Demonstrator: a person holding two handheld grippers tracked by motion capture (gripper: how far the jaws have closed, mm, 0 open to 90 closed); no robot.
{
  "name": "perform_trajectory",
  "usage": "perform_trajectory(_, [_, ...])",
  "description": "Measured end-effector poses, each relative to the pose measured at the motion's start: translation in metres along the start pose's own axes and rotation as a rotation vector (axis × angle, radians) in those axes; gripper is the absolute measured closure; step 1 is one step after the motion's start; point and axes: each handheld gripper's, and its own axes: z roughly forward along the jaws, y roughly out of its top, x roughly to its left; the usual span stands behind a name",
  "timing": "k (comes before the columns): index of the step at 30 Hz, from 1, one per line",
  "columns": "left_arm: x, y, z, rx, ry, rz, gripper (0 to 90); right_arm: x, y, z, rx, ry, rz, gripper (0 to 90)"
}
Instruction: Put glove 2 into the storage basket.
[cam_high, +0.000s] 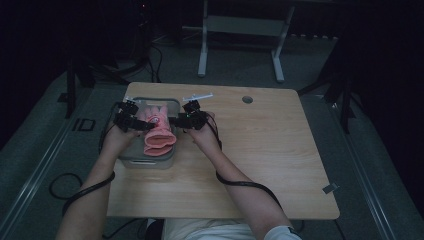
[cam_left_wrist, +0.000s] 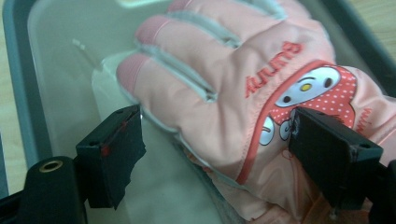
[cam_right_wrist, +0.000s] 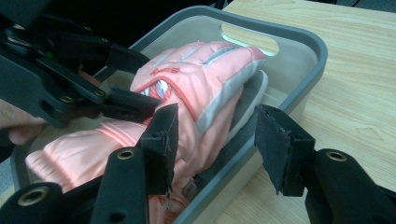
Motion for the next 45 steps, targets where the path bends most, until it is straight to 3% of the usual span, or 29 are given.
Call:
perform_trajectory(3, [0.005,-0.002,-0.003,-0.030,-0.023,-0.034,13.8,-0.003,0.000,-0.004,-0.007,0.001,-0.002,48.1])
perform_trajectory(11, [0.007,-0.005,-0.012,-0.100,-0.023,-0.037,10.9,-0.009,-0.002,-0.013,-0.028,0.023,-0.016,37.0])
perform_trajectory(13, [0.005,-0.004,-0.016,-0.116,-0.033,-0.030,10.5,-0.009,-0.003,-0.013,-0.024,0.026,-0.024,27.8])
perform_trajectory(17, [0.001,-0.003,-0.022,-0.134,-0.041,-0.013,7.5,-0.010,-0.005,-0.012,-0.018,0.041,-0.043,19.6])
perform_trajectory(25, [-0.012,0.001,-0.036,-0.174,-0.056,0.033,6.1,-0.013,-0.008,-0.017,-0.024,0.044,-0.055,19.4])
perform_trajectory(34, [-0.036,0.004,-0.046,-0.206,-0.094,0.090,3.9,-0.016,-0.008,-0.031,-0.044,0.051,-0.072,19.4])
perform_trajectory(40, [-0.059,0.006,-0.055,-0.249,-0.137,0.139,3.9,-0.020,-0.011,-0.040,-0.044,0.047,-0.089,19.3])
perform_trajectory(43, [-0.078,0.007,-0.058,-0.260,-0.183,0.178,3.9,-0.024,-0.013,-0.047,-0.039,0.044,-0.104,19.1])
perform_trajectory(44, [-0.078,0.007,-0.058,-0.260,-0.183,0.178,3.9,-0.024,-0.013,-0.047,-0.039,0.044,-0.104,19.1])
perform_trajectory(45, [-0.089,0.007,-0.061,-0.276,-0.219,0.195,3.9,-0.024,-0.014,-0.049,-0.037,0.044,-0.110,19.0])
